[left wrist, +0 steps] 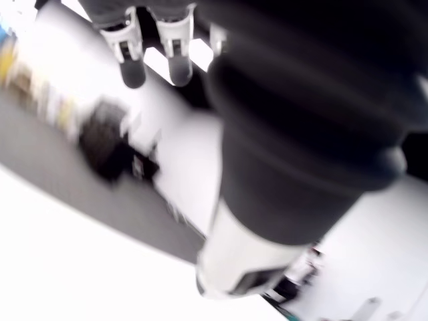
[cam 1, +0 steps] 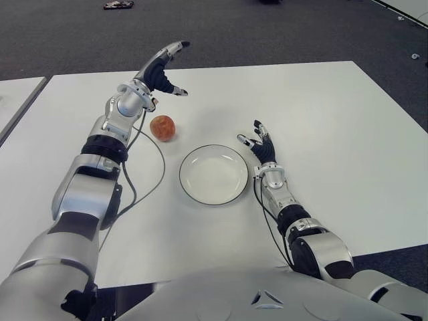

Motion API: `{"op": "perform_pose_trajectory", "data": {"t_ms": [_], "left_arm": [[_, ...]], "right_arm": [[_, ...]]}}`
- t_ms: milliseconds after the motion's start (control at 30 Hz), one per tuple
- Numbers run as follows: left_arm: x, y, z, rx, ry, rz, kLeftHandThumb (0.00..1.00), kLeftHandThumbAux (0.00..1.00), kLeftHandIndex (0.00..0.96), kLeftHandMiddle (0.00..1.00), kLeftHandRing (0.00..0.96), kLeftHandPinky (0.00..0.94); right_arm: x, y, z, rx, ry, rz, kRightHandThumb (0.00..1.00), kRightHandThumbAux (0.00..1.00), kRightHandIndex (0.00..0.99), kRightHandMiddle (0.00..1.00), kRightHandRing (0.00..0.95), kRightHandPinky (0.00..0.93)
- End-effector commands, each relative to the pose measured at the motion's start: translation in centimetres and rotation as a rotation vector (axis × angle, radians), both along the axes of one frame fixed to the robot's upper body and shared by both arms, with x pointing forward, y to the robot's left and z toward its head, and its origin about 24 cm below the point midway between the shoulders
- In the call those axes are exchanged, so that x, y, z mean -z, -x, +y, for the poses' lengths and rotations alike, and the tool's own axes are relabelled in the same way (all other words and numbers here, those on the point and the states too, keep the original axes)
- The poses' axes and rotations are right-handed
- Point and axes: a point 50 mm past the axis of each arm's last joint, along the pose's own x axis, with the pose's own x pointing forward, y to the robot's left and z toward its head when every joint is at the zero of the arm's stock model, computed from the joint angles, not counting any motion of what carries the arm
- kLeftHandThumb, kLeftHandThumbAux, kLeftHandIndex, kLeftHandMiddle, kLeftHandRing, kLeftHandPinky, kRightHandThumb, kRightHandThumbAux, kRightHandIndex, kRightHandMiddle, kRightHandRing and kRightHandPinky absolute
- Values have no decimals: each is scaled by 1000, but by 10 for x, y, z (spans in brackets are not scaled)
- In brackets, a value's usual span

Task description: Put the apples into the plate.

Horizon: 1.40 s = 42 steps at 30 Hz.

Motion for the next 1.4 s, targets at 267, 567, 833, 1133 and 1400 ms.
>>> {"op": "perform_pose_trajectory", "data": {"t_ms": [267,567,833,1133,1400], "left_arm": [[30,3,0,6,84,195,0,316,0,0,0,0],[34,3,3,-16,90,205,0,329,0,0,0,0],[40,3,12,-77,82,228,0,348,0,0,0,0],[53,4,23,-231,-82,163,0,371,0,0,0,0],[60,6,31,-350,-301,26,0,367,0,0,0,0]], "right_arm": [[7,2,-2,-6,56,45,16,543,0,0,0,0],[7,2,-4,-11,83,39,22,524,0,0,0,0],[7,2,-4,-16,96,35,23,519,0,0,0,0],[7,2,-5,-17,96,35,34,522,0,0,0,0],[8,2,-5,-20,90,43,36,527,0,0,0,0]]}}
